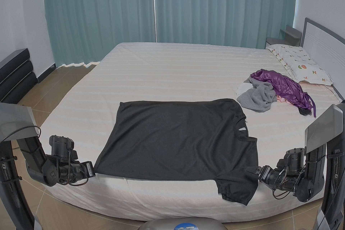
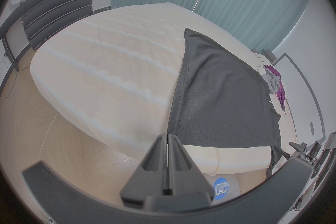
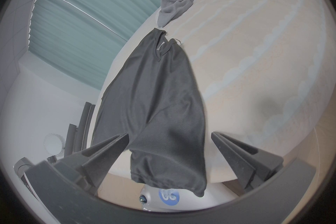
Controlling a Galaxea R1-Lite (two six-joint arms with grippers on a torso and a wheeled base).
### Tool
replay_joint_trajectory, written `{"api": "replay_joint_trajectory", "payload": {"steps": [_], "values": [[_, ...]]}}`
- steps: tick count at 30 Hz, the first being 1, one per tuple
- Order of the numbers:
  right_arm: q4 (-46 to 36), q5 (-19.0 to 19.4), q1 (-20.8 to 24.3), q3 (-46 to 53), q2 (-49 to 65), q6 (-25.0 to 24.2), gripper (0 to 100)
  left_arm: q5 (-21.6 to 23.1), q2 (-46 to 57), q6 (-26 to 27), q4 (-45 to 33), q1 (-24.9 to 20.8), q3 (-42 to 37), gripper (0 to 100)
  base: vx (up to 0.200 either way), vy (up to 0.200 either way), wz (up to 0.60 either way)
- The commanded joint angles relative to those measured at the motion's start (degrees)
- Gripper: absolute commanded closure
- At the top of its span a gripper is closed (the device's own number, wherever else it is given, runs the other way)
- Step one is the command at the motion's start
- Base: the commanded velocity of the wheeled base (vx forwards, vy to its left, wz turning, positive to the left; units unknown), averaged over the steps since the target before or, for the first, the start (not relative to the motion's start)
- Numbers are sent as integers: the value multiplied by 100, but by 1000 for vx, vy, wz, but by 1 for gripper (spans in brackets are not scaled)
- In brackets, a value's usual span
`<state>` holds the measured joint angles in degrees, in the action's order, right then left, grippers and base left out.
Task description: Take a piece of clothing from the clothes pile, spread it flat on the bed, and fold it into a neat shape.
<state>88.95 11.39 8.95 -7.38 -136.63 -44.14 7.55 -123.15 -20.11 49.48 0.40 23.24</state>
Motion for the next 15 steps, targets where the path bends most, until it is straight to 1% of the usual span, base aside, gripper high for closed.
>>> {"api": "replay_joint_trajectory", "payload": {"steps": [1,6,8,10,12,13,15], "values": [[69,-101,-69,-133,-162,20,0,10,1,-10,9,4,-65,100,0,0,0],[-98,-154,-244,-554,-259,20,0,1,72,-19,26,13,-144,100,0,0,0],[-133,-154,-236,-660,-320,20,0,1,63,-19,26,21,-144,100,0,0,0],[-168,-268,-236,-862,-373,28,0,10,19,-45,26,30,-144,100,0,0,0],[-194,-277,-227,-871,-382,28,0,10,10,-45,26,30,-144,100,0,0,0],[-238,-286,-218,-827,-364,55,100,10,-16,-45,26,30,-144,100,0,0,0],[-159,-277,-218,-642,-329,108,100,10,-60,-45,26,56,-126,100,0,0,0]]}}
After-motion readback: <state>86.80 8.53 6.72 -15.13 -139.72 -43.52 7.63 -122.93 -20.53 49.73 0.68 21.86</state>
